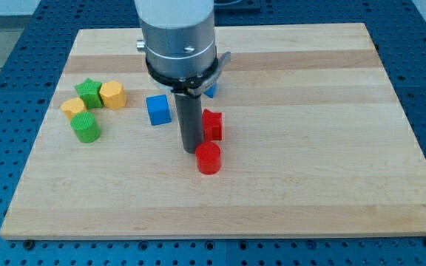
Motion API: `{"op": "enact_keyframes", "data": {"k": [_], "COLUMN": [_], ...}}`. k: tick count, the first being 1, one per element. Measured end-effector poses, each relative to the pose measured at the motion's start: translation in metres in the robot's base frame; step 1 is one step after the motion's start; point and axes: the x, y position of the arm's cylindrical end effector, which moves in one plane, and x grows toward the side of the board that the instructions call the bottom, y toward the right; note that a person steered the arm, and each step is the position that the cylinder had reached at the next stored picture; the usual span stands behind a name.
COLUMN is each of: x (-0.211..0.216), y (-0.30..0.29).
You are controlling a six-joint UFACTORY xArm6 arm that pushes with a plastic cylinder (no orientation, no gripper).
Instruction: Move the red blocks towards the right
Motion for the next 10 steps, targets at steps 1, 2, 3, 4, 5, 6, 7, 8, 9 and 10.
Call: {"op": "enact_keyframes", "data": {"k": [1,2,3,4,5,6,7,8,9,10], "x": [0.0,0.023,0.024,0.024,0.019,0.014,-0.012,-0.035,-0.03,-0.034], "y": [-0.031,-0.023,0.053,0.095,0.002,-0.057,-0.037,0.02,0.05,0.032]}}
